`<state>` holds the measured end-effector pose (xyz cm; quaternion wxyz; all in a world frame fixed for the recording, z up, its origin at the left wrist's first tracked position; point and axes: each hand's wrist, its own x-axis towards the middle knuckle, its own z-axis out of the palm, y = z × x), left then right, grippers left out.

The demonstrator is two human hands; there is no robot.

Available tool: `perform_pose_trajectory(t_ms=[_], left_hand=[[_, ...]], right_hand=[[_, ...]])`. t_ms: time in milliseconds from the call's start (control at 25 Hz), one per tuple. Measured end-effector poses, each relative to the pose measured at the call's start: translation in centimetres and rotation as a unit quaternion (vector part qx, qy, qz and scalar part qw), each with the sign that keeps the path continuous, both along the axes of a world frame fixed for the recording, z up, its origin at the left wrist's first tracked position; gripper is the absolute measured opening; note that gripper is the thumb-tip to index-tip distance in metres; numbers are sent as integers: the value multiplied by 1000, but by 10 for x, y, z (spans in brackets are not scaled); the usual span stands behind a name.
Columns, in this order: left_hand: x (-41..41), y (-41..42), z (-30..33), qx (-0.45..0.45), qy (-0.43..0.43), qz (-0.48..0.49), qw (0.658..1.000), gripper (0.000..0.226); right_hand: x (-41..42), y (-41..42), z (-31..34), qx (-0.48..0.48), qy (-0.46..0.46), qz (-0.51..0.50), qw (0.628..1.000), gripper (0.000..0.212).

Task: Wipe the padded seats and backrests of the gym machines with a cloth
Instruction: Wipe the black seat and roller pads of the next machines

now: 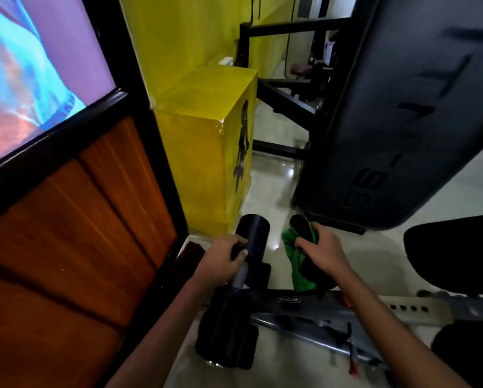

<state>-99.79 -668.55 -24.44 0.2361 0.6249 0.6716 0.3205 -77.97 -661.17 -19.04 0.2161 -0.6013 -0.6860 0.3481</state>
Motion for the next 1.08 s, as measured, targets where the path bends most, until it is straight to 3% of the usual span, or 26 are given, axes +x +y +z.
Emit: perform_pose_trajectory(t_ms=[120, 360, 560, 840, 960, 1080], left_hand=[[-36, -4, -14, -15, 3, -6, 1000, 37], [-56, -30, -61, -31, -19, -18, 999, 24], [-56, -59, -133, -99, -33, -48, 993, 49], [-87, -35, -251, -164, -38, -123, 978, 47], [-88, -34, -293, -122, -40, -153, 980, 50], [-76, -43, -330, -91, -16, -176, 980, 51]], right_hand=[[-30, -9, -13, -14, -16, 7, 1000, 15], [-63, -12, -71, -49, -29, 30, 998, 18], [-88, -21, -148, -91, -63, 39, 993, 39], [-131, -35, -275, -122, -103, -112, 981, 58], [-151, -50, -317, -90, -140, -117, 979, 66], [-157, -83, -346, 6, -209, -98, 973, 72]])
